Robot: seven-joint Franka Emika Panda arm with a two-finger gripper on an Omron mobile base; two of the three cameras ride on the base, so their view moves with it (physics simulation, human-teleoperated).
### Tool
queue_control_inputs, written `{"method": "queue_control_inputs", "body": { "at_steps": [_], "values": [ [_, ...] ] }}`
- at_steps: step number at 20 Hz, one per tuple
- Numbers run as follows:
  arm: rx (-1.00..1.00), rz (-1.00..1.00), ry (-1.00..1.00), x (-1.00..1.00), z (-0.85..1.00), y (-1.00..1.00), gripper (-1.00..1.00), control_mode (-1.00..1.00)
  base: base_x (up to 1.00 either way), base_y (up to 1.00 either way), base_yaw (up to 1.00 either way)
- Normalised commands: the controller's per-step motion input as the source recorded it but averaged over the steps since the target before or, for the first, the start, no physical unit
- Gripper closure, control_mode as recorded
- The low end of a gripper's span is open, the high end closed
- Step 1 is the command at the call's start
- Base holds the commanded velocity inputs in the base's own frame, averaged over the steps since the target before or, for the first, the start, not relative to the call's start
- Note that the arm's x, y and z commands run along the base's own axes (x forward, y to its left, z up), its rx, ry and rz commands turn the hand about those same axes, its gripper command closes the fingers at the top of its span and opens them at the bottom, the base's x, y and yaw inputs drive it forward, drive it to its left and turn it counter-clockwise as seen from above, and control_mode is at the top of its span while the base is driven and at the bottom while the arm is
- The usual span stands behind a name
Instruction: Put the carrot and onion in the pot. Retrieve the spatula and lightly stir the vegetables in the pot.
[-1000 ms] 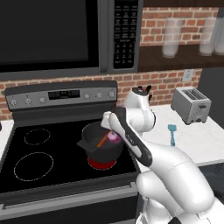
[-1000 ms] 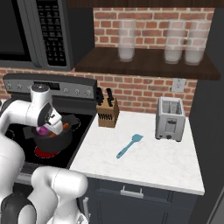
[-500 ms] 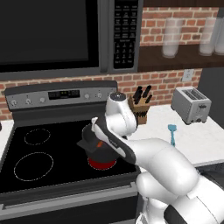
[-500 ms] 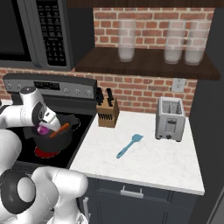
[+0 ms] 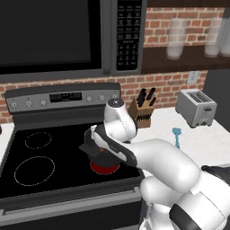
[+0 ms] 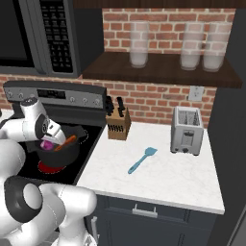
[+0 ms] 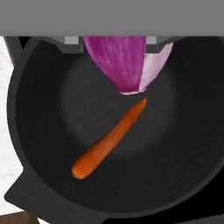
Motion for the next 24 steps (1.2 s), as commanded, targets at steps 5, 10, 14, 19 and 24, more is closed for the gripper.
{"method": "queue_control_inputs", "body": {
  "at_steps": [5, 10, 14, 19, 24],
  "values": [
    [-0.05, 0.09, 0.00, 0.02, -0.16, 0.20, 1.00, -1.00, 0.00, 0.00, 0.00],
    [-0.03, 0.08, 0.00, 0.11, -0.20, 0.07, 1.00, -1.00, 0.00, 0.00, 0.00],
    [-0.01, 0.06, 0.00, 0.23, -0.05, 0.00, 1.00, -1.00, 0.00, 0.00, 0.00],
    [-0.01, 0.06, 0.00, 0.21, -0.11, 0.00, 1.00, -1.00, 0.00, 0.00, 0.00],
    [0.00, 0.09, 0.01, 0.00, -0.11, 0.01, 1.00, -1.00, 0.00, 0.00, 0.00]
  ]
}}
